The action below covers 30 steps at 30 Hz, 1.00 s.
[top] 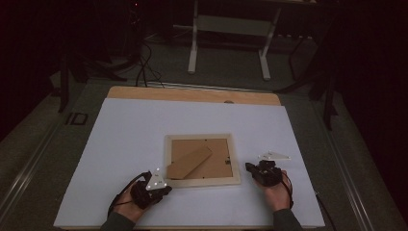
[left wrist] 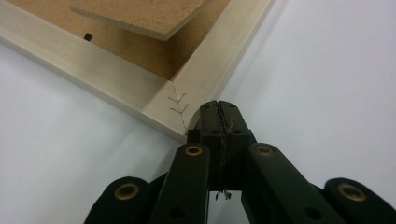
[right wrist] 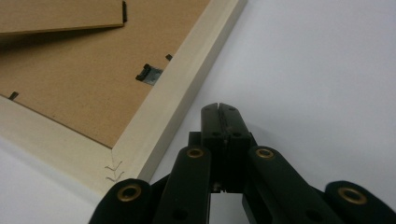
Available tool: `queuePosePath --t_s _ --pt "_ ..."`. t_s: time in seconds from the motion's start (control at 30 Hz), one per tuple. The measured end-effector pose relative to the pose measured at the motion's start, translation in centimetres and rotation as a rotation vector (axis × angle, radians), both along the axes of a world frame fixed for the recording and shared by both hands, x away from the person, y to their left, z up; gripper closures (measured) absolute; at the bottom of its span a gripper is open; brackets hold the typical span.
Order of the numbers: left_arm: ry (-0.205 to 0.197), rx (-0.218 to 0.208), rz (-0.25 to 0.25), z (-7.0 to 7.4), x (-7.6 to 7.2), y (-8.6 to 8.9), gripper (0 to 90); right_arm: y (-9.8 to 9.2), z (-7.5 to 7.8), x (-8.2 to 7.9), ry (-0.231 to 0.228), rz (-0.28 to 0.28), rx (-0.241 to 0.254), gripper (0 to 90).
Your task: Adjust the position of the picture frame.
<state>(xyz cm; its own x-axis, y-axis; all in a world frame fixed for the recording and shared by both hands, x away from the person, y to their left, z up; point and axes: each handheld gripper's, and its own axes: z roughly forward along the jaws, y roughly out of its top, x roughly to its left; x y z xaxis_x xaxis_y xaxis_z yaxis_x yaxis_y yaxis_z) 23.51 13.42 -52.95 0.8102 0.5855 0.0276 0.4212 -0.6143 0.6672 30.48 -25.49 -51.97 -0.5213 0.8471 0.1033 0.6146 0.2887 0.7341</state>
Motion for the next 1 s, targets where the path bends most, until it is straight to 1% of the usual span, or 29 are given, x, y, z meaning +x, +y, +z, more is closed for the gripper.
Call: queuePosePath --t_s 0.2,0.37,0.43,0.53,0.73,0.87,1.0 --pt "-0.003 0.005 0.022 0.0 0.1 0.3 90.0 0.6 0.4 -0.2 -0.017 0.031 0.016 89.9" --pt "-0.002 0.002 0.034 -0.1 0.3 0.5 90.0 1.8 0.4 -0.4 -0.006 0.079 0.067 89.8" --pt "-0.001 -0.001 0.042 -0.1 0.4 0.6 90.0 2.6 0.4 -0.5 -0.012 0.102 0.06 89.7" --pt "0.0 -0.001 0.043 -0.1 0.4 0.6 90.0 3.7 0.2 -0.6 -0.011 0.134 0.045 89.8" --pt "0.0 -0.003 0.05 -0.1 0.5 0.7 90.0 5.2 -0.4 -0.7 -0.006 0.171 0.005 89.8" --pt "0.0 0.0 0.045 -0.1 0.6 0.5 90.0 5.7 -0.3 -0.9 -0.018 0.177 -0.034 89.9" --pt "-0.002 0.008 0.046 -0.1 0.7 0.3 90.0 5.7 -0.3 -0.9 -0.016 0.172 -0.032 90.0"
